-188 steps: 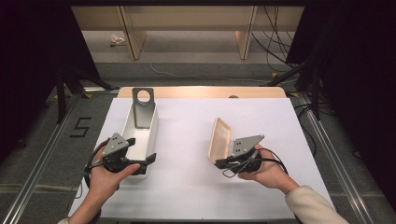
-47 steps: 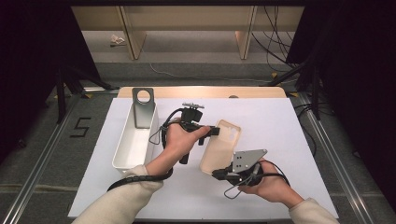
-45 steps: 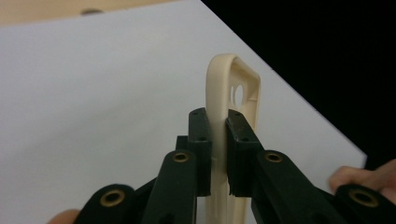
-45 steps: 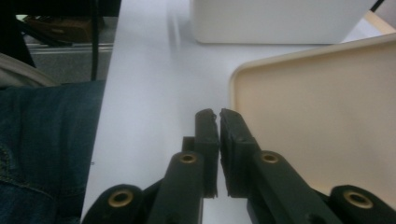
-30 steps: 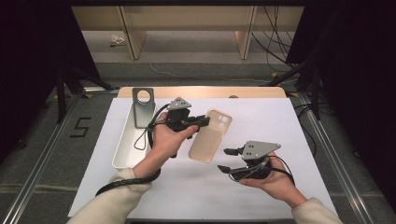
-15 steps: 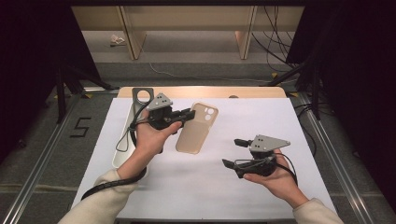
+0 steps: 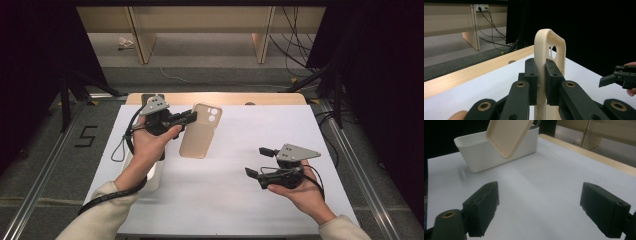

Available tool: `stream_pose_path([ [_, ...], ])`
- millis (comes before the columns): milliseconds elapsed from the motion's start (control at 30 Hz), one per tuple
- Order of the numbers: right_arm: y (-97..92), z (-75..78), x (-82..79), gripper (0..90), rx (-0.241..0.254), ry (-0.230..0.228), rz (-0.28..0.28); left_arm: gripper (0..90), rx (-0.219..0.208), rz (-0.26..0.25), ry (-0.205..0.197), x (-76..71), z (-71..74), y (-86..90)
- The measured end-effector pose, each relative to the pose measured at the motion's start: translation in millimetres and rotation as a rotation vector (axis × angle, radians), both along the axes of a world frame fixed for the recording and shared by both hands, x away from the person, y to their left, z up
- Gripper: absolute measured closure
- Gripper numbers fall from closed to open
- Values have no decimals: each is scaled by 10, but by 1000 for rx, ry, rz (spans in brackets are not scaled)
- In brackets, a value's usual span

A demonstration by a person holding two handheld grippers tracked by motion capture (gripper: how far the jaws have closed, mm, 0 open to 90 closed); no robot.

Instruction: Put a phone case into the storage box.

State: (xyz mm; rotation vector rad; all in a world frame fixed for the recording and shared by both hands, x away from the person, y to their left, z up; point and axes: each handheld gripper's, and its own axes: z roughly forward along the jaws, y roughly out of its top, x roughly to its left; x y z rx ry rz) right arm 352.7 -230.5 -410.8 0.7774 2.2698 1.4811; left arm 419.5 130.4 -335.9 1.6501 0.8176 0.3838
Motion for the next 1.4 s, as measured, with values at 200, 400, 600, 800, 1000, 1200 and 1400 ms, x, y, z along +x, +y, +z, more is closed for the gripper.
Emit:
stream_pose_path([
  [200, -45, 3, -8, 166, 7, 0, -19, 819, 4, 20, -10, 20, 29, 111],
  [400, -85, -8, -13, 166, 23, 2, -38, 819, -7, 36, -21, 38, 59, 218],
  [600, -123, -5, -22, 165, 16, -2, -56, 819, -14, 60, -29, 58, 95, 331],
  [800, -154, -14, -26, 164, 22, 1, -70, 819, -17, 79, -31, 73, 114, 448],
  [1000, -172, -15, -24, 164, 28, 1, -82, 819, -16, 100, -30, 97, 118, 556],
  [1200, -173, -20, -20, 163, 27, 2, -84, 819, -21, 117, -36, 132, 145, 650],
  [1400, -181, -20, -16, 163, 27, 2, -90, 819, -25, 136, -37, 182, 167, 751],
])
